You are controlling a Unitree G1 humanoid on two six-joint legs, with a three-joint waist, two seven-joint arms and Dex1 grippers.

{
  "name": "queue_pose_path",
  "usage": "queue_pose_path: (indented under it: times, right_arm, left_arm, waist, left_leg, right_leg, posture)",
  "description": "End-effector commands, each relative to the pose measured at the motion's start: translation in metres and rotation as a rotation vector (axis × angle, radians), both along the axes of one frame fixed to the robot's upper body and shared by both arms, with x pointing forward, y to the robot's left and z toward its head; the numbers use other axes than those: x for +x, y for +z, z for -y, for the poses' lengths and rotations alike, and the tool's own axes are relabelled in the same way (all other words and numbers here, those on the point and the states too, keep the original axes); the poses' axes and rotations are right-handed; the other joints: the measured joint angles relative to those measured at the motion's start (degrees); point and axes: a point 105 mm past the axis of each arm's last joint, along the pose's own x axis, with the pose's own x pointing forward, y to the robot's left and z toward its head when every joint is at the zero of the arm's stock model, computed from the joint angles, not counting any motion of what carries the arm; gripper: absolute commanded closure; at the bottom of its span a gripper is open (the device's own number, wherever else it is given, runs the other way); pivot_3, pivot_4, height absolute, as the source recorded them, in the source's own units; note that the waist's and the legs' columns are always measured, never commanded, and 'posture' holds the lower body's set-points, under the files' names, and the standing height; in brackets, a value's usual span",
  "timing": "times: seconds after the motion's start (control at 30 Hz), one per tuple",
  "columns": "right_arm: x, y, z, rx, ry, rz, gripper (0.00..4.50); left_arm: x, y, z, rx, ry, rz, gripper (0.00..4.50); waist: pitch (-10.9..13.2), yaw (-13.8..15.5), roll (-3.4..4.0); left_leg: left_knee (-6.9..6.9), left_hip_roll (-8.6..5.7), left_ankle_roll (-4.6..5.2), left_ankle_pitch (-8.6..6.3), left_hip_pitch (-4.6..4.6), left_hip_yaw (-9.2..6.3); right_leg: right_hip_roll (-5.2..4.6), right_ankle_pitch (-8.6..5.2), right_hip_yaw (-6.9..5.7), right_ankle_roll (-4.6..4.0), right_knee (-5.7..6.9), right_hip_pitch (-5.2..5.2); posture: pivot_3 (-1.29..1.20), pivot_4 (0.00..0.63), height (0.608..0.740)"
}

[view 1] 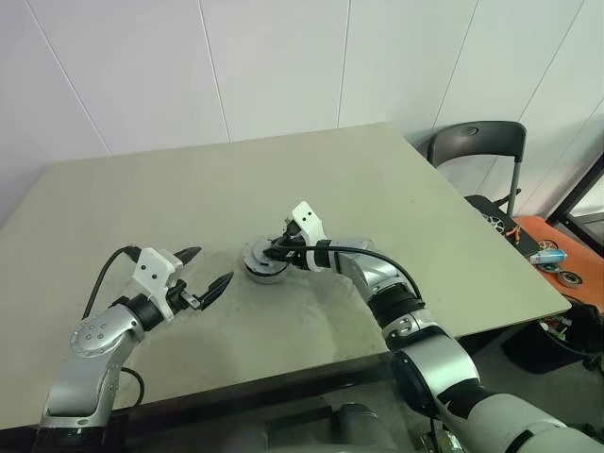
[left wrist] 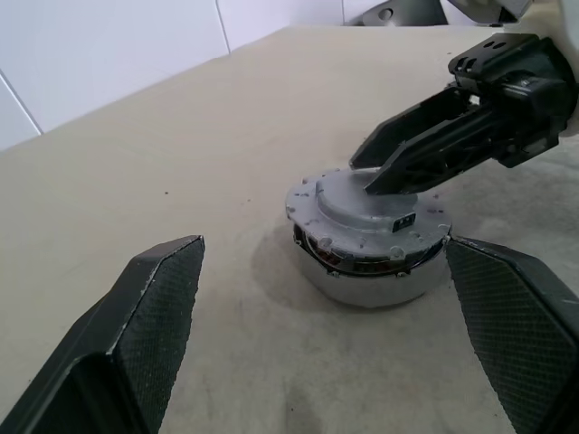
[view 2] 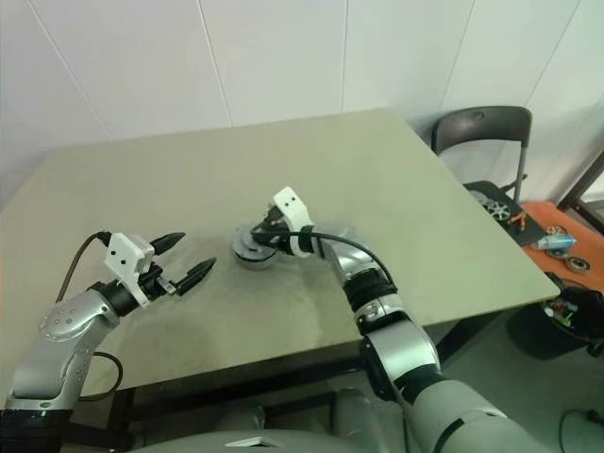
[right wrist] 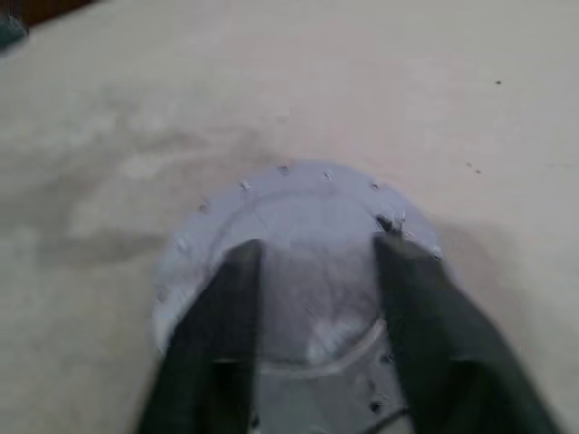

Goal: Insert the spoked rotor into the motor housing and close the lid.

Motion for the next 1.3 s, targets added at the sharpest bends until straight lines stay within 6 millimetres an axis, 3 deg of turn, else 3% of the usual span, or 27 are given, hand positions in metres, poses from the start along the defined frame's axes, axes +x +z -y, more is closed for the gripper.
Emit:
queue_pose_path:
  times: [0.03, 0.13, 0.47, 0.63, 1.03, 1.3]
  right_arm:
    - [0.005, 0.015, -0.008, 0.025, -0.003, 0.033, 1.18]
    - [-0.001, 0.007, -0.014, -0.014, 0.029, 0.039, 0.13]
    - [-0.008, -0.016, -0.019, -0.172, 0.077, 0.122, 0.06]
    - [-0.006, -0.018, -0.016, -0.179, 0.072, 0.122, 1.2]
    - [0.002, -0.008, -0.017, -0.123, 0.009, 0.14, 1.21]
    - [0.002, -0.015, -0.019, -0.158, 0.007, 0.169, 1.21]
  left_arm:
    - [0.002, 0.012, 0.004, 0.008, -0.011, 0.047, 0.0]
    - [0.002, 0.012, 0.004, 0.009, -0.01, 0.046, 0.0]
    - [0.002, 0.01, 0.001, 0.013, -0.008, 0.045, 0.0]
    - [0.002, 0.01, 0.0, 0.015, -0.007, 0.046, 0.0]
    - [0.003, 0.008, 0.0, 0.018, -0.007, 0.046, 0.0]
    - [0.002, 0.008, -0.001, 0.019, -0.005, 0.047, 0.0]
  waist:
    - [0.0, 0.0, 0.0]
    - [0.0, 0.0, 0.0]
    - [0.0, -0.1, 0.0]
    - [0.0, -0.1, 0.0]
    - [0.0, -0.1, 0.0]
    - [0.0, -0.1, 0.0]
  left_leg:
    - [0.01, 0.0, 0.0, 0.0, 0.01, 0.0]
    - [0.01, 0.0, 0.0, 0.0, 0.0, 0.0]
    - [0.0, 0.02, 0.0, 0.0, 0.02, -0.01]
    - [0.0, 0.04, 0.0, 0.0, 0.04, -0.04]
    - [0.0, 0.06, 0.0, 0.0, 0.07, -0.08]
    - [0.01, 0.07, 0.0, 0.0, 0.09, -0.13]
  right_leg:
    - [0.01, 0.0, 0.0, 0.0, 0.0, 0.01]
    - [0.01, 0.0, 0.0, 0.0, 0.0, 0.01]
    - [0.04, -0.01, 0.0, -0.01, 0.0, 0.01]
    - [0.06, -0.01, 0.0, -0.01, 0.0, 0.05]
    - [0.1, -0.01, 0.0, -0.02, 0.0, 0.08]
    - [0.14, -0.02, 0.0, -0.02, 0.0, 0.12]
  posture:
    - [0.0, 0.0, 0.74]
    - [0.0, 0.0, 0.74]
    - [0.0, 0.0, 0.74]
    - [0.0, 0.0, 0.74]
    - [0.0, 0.0, 0.74]
    - [0.0, 0.0, 0.74]
